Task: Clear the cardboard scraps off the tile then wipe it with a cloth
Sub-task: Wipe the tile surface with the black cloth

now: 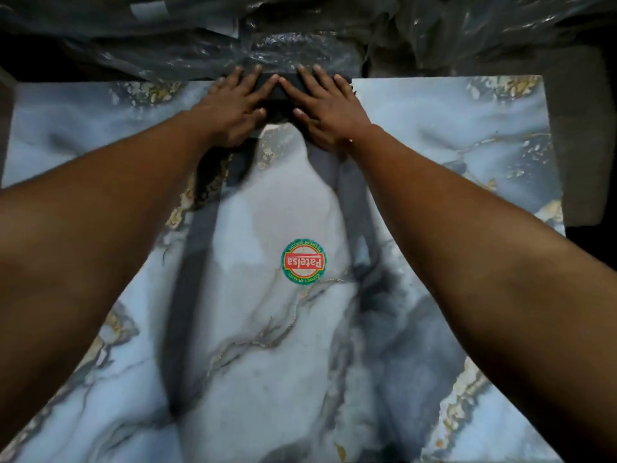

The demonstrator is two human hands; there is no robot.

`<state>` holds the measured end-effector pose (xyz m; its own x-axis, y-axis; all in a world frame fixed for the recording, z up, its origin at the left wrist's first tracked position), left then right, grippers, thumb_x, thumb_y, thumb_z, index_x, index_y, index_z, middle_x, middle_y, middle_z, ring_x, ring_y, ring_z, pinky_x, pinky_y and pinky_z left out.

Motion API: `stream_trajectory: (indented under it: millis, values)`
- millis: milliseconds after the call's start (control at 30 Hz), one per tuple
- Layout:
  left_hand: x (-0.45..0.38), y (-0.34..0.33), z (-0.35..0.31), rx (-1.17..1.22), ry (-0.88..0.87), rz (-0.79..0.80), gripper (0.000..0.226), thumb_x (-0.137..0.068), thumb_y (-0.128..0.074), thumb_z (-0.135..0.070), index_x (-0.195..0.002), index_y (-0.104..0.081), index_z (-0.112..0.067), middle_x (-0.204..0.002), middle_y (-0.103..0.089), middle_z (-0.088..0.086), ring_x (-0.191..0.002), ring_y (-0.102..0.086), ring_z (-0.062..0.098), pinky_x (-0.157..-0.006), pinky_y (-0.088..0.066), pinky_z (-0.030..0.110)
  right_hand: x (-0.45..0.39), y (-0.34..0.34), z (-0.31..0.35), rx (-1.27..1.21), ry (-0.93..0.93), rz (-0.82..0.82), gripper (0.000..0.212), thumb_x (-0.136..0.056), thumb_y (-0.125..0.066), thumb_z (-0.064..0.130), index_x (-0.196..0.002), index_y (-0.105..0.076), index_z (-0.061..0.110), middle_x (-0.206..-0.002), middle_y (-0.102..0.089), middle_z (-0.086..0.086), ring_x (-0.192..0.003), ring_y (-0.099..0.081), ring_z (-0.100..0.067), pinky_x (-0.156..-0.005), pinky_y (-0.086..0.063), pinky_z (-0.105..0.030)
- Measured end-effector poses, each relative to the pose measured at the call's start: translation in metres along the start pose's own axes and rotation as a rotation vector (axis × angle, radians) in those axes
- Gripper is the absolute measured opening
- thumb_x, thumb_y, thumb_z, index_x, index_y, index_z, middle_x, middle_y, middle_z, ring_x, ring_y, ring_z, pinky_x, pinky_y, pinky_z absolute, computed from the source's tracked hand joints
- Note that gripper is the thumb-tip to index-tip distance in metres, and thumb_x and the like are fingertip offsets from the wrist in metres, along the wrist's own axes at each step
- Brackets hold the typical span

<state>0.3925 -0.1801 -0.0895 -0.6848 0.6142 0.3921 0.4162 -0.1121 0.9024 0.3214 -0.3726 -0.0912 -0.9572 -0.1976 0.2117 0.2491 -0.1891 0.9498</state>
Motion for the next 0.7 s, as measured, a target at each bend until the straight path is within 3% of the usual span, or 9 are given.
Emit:
stream_trajectory:
  millis: [300,533,700]
  values:
    - [0.074,-0.046,-0.040,-0.004,-0.012,-0.032,0.064,-0.110,-0.035,-0.037,-0.164,0.000,-0.033,-0.172,0.009,0.007,-0.157,0.009,0.039,-0.125,-0.005,0.056,0.088,-0.027,0.031,0.016,-0.014,-0.023,0.059,-0.109,-0.029,0.045,-0.165,-0.010,0.040,-0.174,-0.008,-0.001,-0.160,-0.007,-0.029,-0.127,-0.010,-0.048]
    - [0.228,-0.128,-0.112,-0.040,-0.017,-0.054,0.069,-0.098,-0.020,-0.047,-0.164,-0.007,-0.034,-0.173,-0.001,0.005,-0.159,0.001,0.035,-0.124,-0.013,0.053,0.254,-0.079,0.097,-0.023,-0.012,-0.021,0.062,-0.105,-0.027,0.048,-0.165,-0.017,0.038,-0.173,-0.015,-0.002,-0.160,-0.012,-0.028,-0.127,-0.016,-0.050]
    - [0.349,-0.186,-0.170,-0.048,-0.054,-0.082,0.071,-0.097,-0.032,-0.044,-0.165,-0.015,-0.030,-0.173,-0.006,0.007,-0.159,-0.002,0.034,-0.126,-0.014,0.050,0.386,-0.111,0.155,-0.056,-0.059,0.011,0.062,-0.108,-0.031,0.049,-0.165,-0.008,0.041,-0.174,-0.006,0.002,-0.161,-0.002,-0.024,-0.128,-0.014,-0.049]
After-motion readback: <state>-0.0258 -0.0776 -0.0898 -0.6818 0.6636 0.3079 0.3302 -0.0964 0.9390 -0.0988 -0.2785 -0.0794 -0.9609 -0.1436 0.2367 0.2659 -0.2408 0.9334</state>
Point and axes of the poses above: each hand's wrist, its own x-axis away from the middle knuckle, its own y-axis out of the back of the hand, z = x × y, the point moved 3 cm from there along -x, towards the middle knuckle
